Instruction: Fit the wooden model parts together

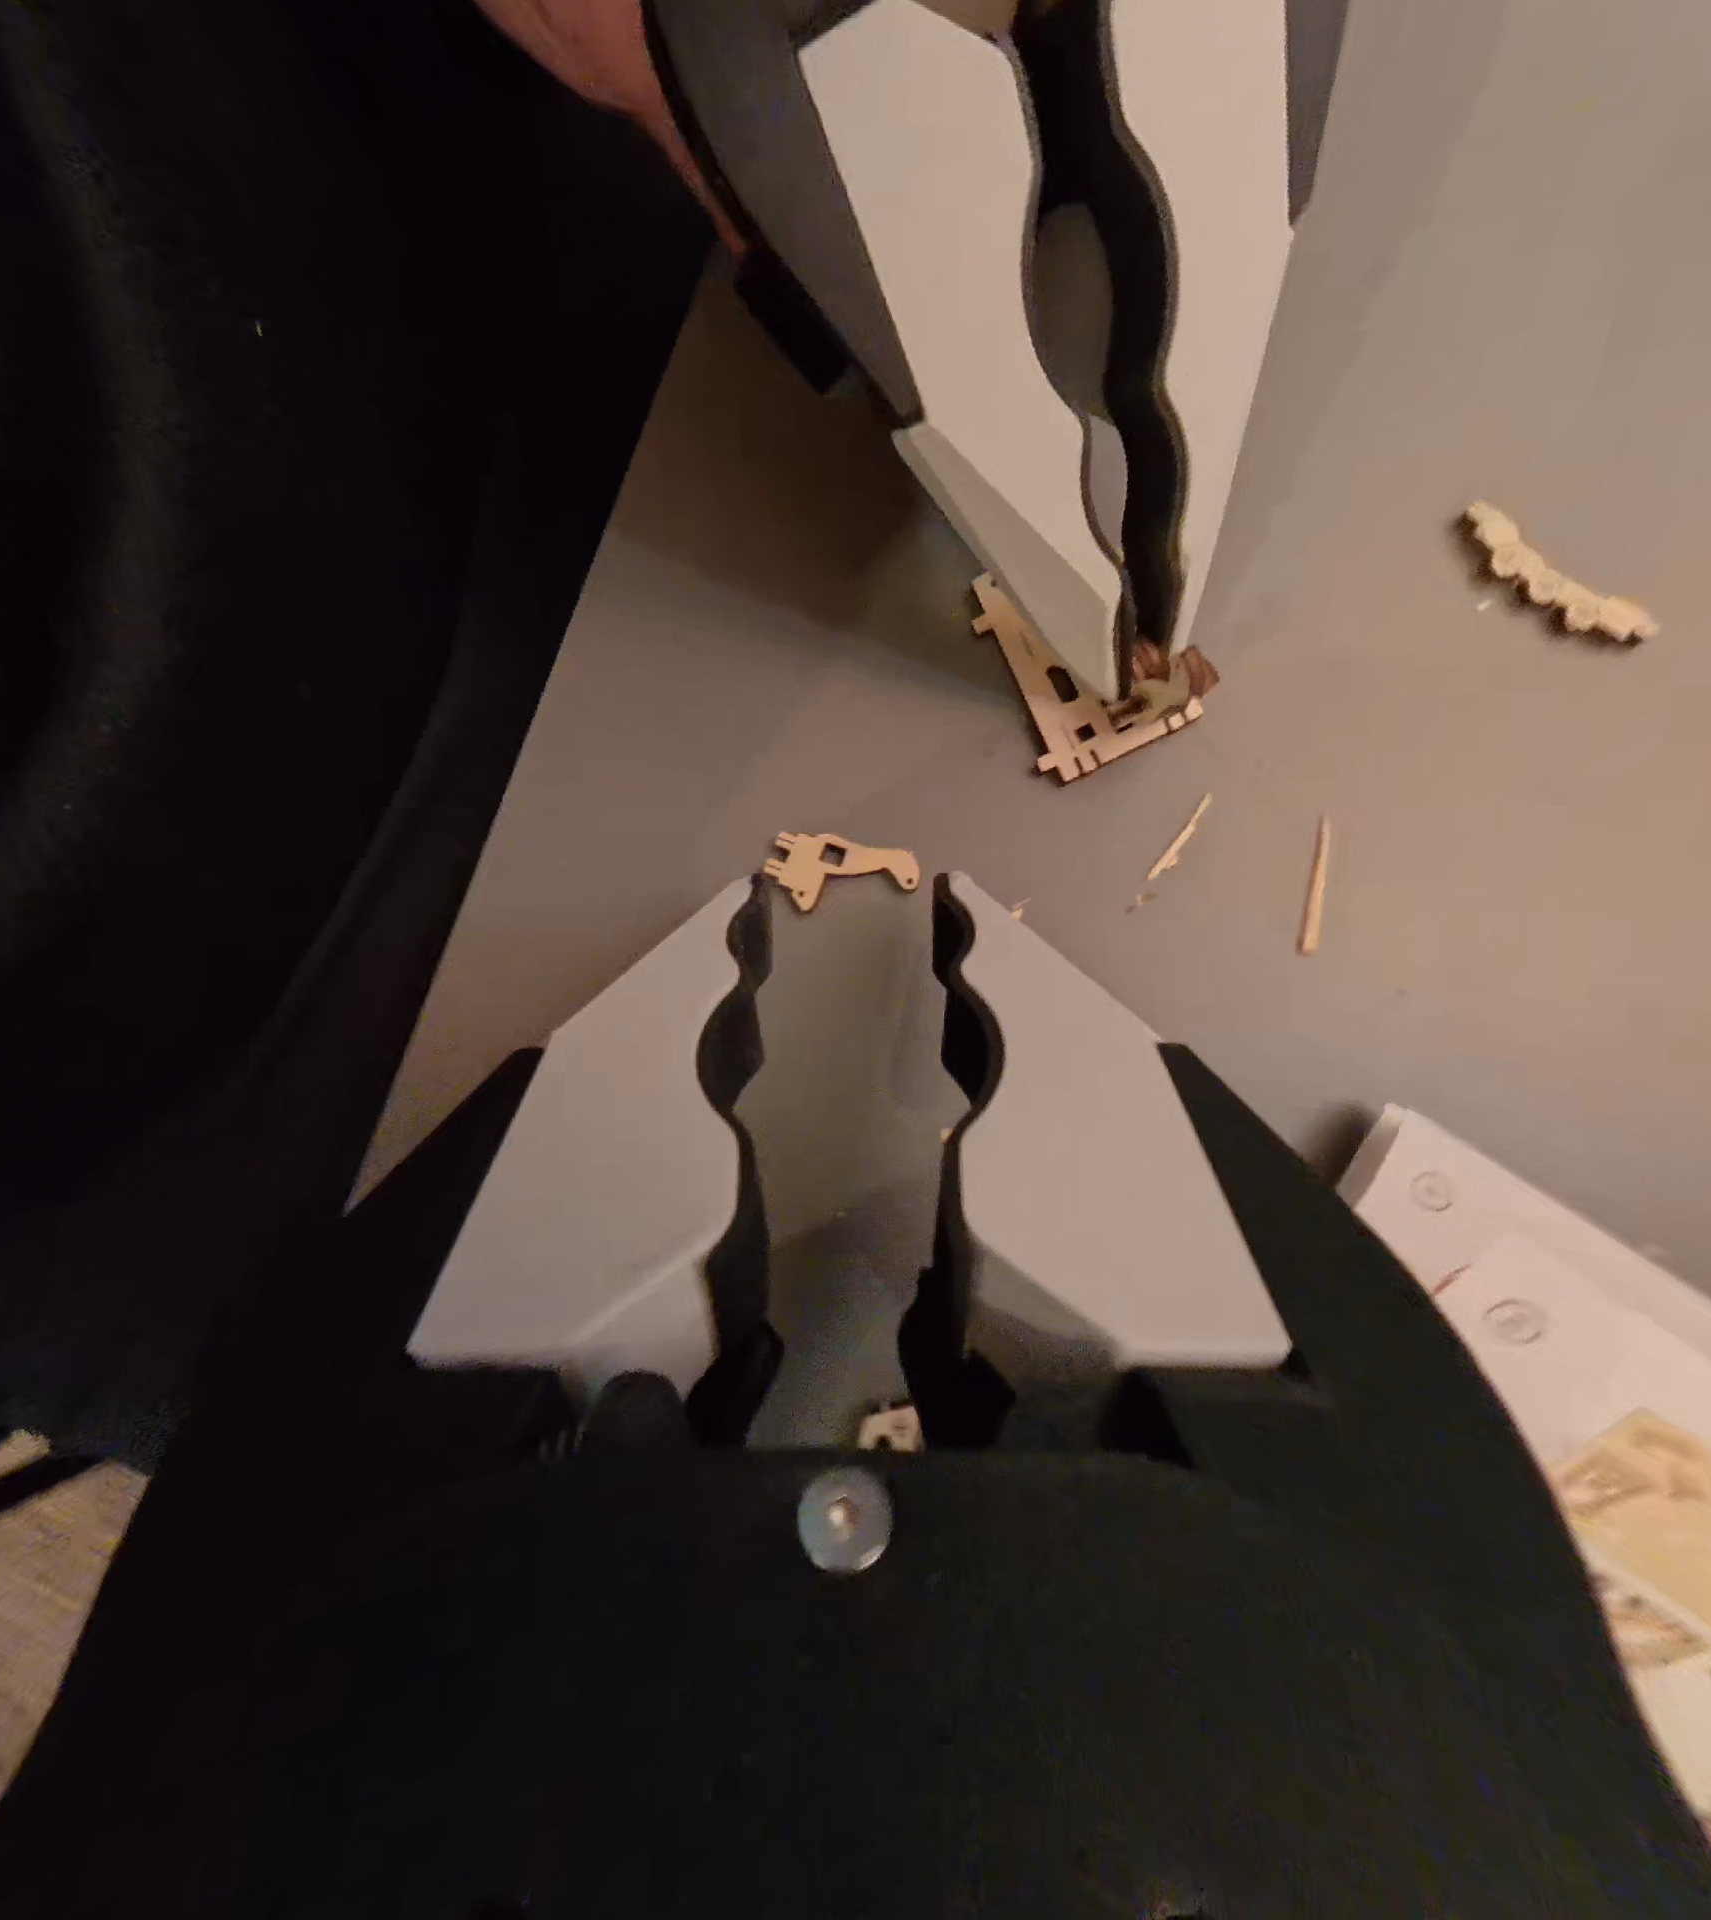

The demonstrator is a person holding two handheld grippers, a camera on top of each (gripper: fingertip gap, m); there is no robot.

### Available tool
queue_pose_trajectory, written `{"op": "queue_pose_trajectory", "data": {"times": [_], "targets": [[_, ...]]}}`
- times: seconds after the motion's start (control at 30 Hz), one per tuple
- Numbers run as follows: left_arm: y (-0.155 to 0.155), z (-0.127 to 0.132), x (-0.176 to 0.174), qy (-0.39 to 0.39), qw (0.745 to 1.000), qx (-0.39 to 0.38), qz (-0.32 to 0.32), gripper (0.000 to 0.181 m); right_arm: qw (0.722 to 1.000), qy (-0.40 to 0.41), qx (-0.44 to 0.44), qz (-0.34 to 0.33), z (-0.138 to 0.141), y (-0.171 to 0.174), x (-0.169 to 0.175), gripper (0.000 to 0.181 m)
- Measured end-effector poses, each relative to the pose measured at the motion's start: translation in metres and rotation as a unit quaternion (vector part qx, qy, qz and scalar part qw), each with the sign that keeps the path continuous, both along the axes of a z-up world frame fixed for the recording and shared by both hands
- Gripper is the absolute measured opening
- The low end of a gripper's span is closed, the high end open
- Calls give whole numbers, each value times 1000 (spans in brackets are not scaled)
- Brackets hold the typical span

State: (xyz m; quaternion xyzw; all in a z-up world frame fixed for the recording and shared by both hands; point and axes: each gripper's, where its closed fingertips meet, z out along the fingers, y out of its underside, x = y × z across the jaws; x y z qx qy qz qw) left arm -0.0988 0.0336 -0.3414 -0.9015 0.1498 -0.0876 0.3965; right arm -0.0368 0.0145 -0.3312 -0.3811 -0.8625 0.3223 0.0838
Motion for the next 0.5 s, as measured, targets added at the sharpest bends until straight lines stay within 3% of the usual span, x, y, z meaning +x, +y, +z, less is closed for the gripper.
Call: {"op": "queue_pose_trajectory", "data": {"times": [0.27,0.5], "targets": [[0,0,0,3,1000,1,0,6,992,-28,37,120,-13,-7,-6,5],[0,0,0,2,1000,1,0,6,997,-60,12,46,-14,-2,-2,2]]}}
